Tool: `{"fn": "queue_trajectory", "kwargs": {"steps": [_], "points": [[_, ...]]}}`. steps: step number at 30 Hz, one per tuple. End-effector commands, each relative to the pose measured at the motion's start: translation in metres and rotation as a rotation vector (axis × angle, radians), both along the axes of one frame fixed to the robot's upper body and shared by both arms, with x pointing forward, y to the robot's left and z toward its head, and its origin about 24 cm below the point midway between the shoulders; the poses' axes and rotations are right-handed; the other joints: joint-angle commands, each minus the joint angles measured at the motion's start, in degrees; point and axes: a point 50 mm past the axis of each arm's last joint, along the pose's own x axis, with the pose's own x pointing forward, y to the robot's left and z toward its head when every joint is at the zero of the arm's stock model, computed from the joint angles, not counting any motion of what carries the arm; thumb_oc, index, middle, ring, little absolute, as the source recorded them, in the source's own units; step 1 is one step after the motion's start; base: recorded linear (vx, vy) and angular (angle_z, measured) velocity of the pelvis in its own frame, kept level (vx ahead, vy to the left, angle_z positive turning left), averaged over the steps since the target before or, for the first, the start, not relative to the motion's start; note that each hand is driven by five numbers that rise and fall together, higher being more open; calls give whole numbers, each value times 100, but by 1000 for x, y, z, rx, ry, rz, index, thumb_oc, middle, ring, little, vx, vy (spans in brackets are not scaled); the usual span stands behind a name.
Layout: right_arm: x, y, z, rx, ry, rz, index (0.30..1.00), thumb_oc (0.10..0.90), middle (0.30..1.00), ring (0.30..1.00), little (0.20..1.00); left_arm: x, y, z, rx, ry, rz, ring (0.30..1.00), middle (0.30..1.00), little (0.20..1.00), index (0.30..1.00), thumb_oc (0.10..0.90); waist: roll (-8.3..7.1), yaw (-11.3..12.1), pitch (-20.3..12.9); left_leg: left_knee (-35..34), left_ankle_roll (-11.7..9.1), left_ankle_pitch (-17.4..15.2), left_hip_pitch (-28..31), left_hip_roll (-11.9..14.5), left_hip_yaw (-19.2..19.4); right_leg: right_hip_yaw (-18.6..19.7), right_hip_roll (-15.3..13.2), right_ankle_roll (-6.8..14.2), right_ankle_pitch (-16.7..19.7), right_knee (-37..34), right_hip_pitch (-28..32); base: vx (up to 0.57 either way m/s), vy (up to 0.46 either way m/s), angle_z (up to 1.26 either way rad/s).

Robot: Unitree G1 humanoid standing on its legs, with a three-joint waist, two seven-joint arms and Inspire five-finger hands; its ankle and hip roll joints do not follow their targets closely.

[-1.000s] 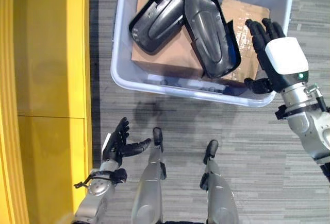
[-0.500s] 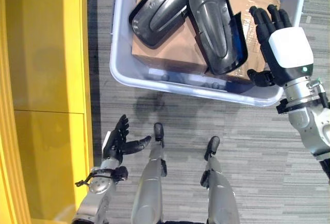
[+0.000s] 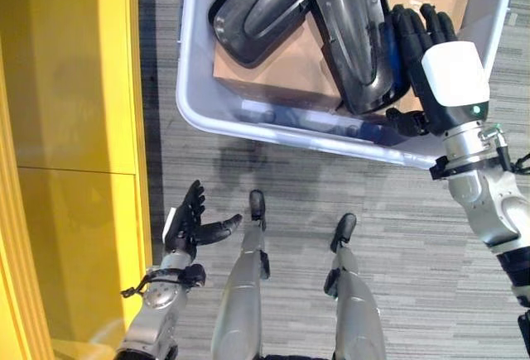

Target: Move parts from the plastic box to the shelf.

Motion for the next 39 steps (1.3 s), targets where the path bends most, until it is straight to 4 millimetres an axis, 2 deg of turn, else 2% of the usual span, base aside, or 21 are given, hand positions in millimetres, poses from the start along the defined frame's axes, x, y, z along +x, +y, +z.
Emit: {"fn": "queue_trajectory", "kwargs": {"steps": [1, 9, 26, 39], "points": [[-2, 9, 52, -25, -227, 36, 1000, 900, 1000, 1000, 1000, -6, 3, 15, 37, -101, 17, 1000, 1000, 1000, 1000, 900, 53, -76, -122, 282, -134, -317, -145, 223, -254, -307, -189, 16, -650, 894, -81, 0, 0, 0], [1, 17, 46, -29, -206, 57, 1000, 900, 1000, 1000, 1000, -5, 2, 15, 35, -107, 24, 1000, 1000, 1000, 1000, 900, 52, -62, -122, 325, -123, -328, -323, 204, -263, -320, -190, 2, -673, 957, -248, 2, 1, 2], [12, 14, 19, 31, -99, 41, 1000, 900, 1000, 1000, 1000, -7, 3, 10, 38, -87, 34, 1000, 1000, 1000, 1000, 900, 0, -119, -122, 378, -153, -490, -412, 182, -319, -204, -211, 22, -807, 1101, -419, 11, -2, 0], [22, 14, 20, 36, -84, 12, 1000, 900, 1000, 1000, 1000, -8, 4, 12, 43, -97, 36, 1000, 1000, 1000, 1000, 900, 41, -96, -122, 377, -152, -468, -644, 163, -310, -183, -221, 23, -793, 1137, -680, 0, 0, 0]]}}
